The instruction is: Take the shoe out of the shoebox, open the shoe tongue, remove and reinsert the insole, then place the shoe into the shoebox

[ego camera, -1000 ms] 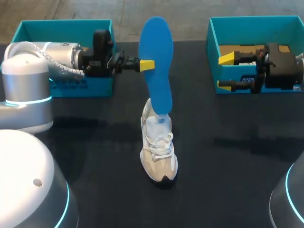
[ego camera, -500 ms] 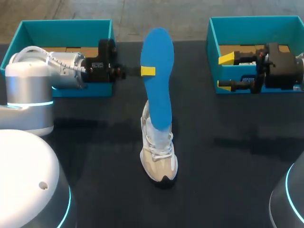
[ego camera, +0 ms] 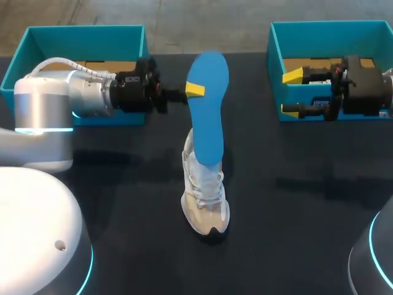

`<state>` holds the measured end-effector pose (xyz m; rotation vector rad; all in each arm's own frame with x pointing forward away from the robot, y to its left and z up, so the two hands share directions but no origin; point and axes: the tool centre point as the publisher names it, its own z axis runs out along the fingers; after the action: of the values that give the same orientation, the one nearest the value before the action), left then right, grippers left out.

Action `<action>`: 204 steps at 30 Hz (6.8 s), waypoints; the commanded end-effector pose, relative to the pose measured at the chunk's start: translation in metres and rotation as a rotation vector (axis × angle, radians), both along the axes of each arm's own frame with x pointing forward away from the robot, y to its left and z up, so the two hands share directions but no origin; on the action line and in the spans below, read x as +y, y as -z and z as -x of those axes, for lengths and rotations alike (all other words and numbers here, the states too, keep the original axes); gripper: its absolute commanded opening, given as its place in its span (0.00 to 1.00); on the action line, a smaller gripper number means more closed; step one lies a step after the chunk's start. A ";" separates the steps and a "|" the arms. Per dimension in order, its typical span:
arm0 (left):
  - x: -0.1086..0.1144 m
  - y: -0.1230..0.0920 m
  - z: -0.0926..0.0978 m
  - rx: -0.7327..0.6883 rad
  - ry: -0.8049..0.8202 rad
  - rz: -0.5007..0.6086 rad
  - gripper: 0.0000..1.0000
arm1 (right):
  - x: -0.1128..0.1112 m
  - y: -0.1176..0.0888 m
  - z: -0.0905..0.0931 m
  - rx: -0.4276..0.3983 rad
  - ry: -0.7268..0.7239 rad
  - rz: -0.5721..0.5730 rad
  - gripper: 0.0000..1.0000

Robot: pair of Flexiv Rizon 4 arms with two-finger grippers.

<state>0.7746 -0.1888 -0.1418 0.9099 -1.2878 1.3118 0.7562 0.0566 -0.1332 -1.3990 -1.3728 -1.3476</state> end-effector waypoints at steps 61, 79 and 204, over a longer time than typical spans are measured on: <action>-0.006 0.013 -0.002 0.230 -0.022 -0.049 0.00 | 0.127 -0.097 0.004 0.066 0.170 1.064 1.00; 0.001 0.013 -0.001 0.204 -0.043 -0.060 0.00 | 0.156 -0.077 -0.006 0.119 0.166 1.356 1.00; 0.023 -0.015 -0.026 -0.784 -0.124 0.054 0.00 | 0.042 0.013 -0.009 0.063 -0.132 -0.081 1.00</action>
<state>0.7992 -0.1657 -0.1294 0.5067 -1.6991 1.8266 0.7643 0.0976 -0.1464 -1.2621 -1.3295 -1.2512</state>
